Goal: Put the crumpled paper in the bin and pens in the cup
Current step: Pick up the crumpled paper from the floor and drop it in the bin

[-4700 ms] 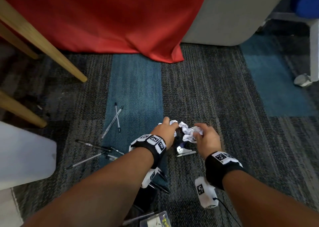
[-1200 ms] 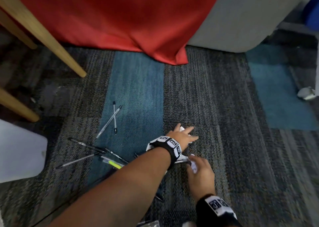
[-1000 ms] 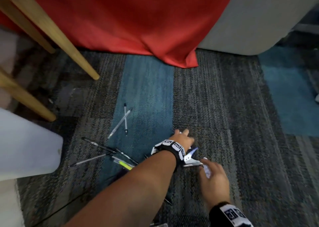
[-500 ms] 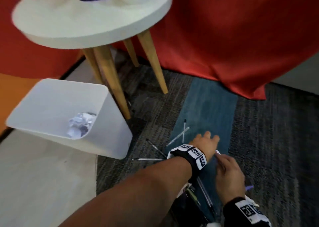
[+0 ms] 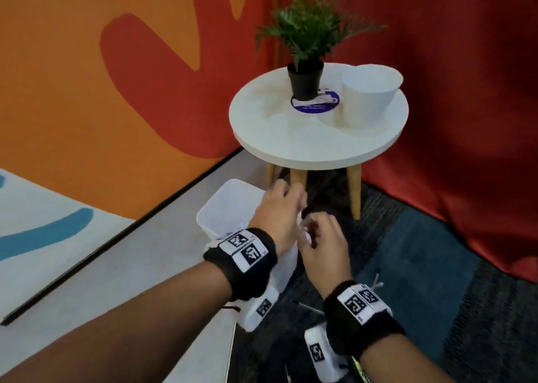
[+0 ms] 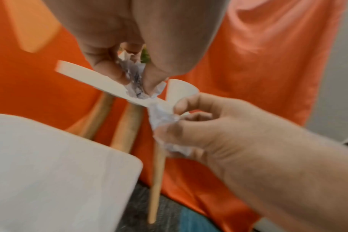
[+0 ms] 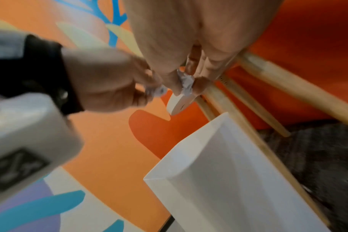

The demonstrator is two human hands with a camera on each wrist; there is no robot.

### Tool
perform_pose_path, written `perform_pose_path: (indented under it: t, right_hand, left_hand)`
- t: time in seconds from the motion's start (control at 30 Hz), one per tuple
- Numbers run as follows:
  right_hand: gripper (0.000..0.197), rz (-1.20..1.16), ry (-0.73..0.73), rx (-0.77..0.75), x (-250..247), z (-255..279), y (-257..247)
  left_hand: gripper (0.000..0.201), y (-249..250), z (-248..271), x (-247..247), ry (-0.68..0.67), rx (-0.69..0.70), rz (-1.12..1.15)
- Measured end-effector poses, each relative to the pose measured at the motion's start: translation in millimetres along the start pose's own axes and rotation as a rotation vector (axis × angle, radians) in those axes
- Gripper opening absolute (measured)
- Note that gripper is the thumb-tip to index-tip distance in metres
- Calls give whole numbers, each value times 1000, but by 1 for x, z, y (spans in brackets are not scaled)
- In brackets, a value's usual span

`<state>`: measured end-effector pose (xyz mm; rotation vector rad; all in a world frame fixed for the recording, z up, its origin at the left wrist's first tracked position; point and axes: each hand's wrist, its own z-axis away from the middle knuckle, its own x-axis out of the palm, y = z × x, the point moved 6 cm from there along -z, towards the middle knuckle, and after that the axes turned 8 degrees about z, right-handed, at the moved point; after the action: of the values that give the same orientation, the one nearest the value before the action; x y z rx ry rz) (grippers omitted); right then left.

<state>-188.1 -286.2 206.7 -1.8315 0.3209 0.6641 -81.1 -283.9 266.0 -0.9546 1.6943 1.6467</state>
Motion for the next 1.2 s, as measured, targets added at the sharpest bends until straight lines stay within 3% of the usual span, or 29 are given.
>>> perform_pose_path:
  t: [0.1, 0.2, 0.37, 0.47, 0.67, 0.97, 1.2]
  right_hand:
    - [19, 2, -39, -65, 17, -21, -22]
    - [19, 40, -136, -57, 35, -32, -24]
    - [38, 201, -447, -15, 56, -26, -8]
    - [34, 206, -356, 20, 35, -10, 5]
    - [21, 237, -279, 128, -21, 41, 45]
    - [19, 350, -457, 296, -96, 114, 64]
    - [17, 362, -531, 381, -151, 196, 73]
  left_hand:
    - [28, -57, 1, -21, 70, -202, -39]
    - [29, -87, 7, -14, -12, -311, -97]
    - [33, -107, 14, 7, -196, -327, -180]
    - [35, -108, 22, 13, -259, -309, -189]
    - [33, -60, 43, 4, -264, -201, -271]
    - [37, 34, 70, -65, -329, 26, -410]
    - [34, 62, 83, -70, -377, 32, -388]
